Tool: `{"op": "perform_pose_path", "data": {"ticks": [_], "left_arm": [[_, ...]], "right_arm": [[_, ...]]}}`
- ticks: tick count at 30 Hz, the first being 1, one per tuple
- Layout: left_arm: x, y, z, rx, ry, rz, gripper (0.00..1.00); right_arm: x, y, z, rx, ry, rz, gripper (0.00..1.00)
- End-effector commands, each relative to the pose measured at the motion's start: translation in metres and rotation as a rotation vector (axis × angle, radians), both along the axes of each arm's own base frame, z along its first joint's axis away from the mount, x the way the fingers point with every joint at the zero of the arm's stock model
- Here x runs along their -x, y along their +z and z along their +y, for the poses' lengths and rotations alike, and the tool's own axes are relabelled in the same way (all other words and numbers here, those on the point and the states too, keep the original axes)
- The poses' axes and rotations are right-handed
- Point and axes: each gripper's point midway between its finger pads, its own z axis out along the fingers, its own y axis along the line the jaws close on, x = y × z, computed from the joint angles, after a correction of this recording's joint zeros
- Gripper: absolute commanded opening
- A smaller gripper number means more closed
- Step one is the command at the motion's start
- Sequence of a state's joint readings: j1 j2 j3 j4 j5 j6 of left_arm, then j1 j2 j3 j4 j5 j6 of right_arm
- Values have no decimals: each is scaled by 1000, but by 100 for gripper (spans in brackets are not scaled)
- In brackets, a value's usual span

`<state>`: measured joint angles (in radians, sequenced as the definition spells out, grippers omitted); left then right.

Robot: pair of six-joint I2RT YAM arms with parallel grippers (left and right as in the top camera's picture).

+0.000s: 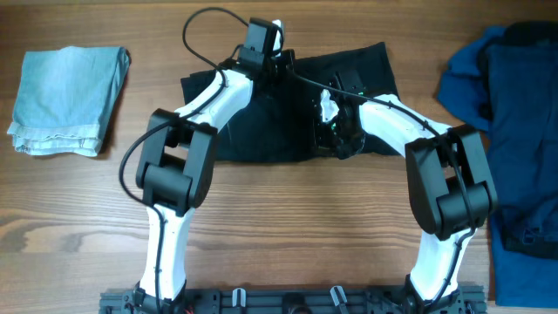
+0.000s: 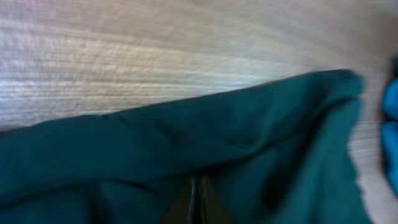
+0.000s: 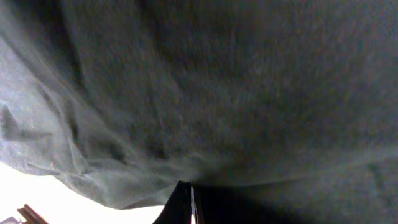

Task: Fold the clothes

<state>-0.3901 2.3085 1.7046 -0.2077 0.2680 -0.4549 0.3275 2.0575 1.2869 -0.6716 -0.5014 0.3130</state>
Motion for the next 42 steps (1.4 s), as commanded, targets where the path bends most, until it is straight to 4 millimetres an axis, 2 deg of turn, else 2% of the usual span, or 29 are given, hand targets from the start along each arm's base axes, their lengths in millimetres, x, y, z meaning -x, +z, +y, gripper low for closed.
{"op": "perform_pose_path", "data": {"ticks": [1,3,5,6,8,10,12,13,16,17,18,21,23,26,27,29,30,32,34,35,37,39,42], "left_arm": [[-4,-31,9,-19,19,29,4],[-12,-21,9,-6,24,-8,4],[-22,4,6,15,26,-62,4],[-28,20,4,28,27,-92,4],[-33,36,4,39,30,-121,4],[-36,46,6,46,35,-138,4],[-37,46,8,45,39,-137,4],[-37,44,11,39,45,-132,4],[-39,40,19,2,81,-129,4],[-39,38,19,0,81,-125,4],[-39,33,19,-2,80,-118,4],[-37,11,19,-16,78,-84,4],[-35,-4,20,-26,78,-62,4],[-35,-13,20,-30,77,-52,4],[-37,-9,20,-26,76,-65,4],[-42,17,21,-9,81,-107,4],[-43,39,21,5,83,-141,4],[-42,82,21,29,84,-197,4],[-38,96,22,34,83,-206,4],[-33,94,21,36,74,-178,4],[-19,76,25,6,70,-87,4],[-4,60,31,-30,68,0,4],[2,52,33,-45,67,33,4]], "right_arm": [[13,-20,-5,38,12,64,4],[13,-20,-5,38,25,59,4],[14,-20,-5,37,27,57,4],[10,-13,1,4,50,35,4],[-1,20,21,-120,115,-43,4],[-23,62,29,-161,116,-159,4],[-41,88,31,-165,104,-262,4],[-55,92,25,-121,32,-300,4],[-64,77,22,-89,-3,-300,4],[-63,62,22,-78,-7,-267,4],[-58,45,21,-68,-27,-212,4],[-38,21,21,-70,-43,-69,4],[-29,11,16,-37,-47,-21,4],[-29,2,10,1,-52,-19,4],[-30,3,11,-2,-52,-26,4],[-39,16,18,-59,-38,-71,4],[-47,30,21,-91,-31,-107,4],[-72,78,28,-134,-11,-245,4],[-87,104,27,-127,-21,-331,4],[-95,111,24,-109,-39,-372,4],[-102,104,24,-97,-48,-391,4],[-111,86,27,-100,-47,-396,5],[-113,50,28,-87,-69,-333,4]]}}
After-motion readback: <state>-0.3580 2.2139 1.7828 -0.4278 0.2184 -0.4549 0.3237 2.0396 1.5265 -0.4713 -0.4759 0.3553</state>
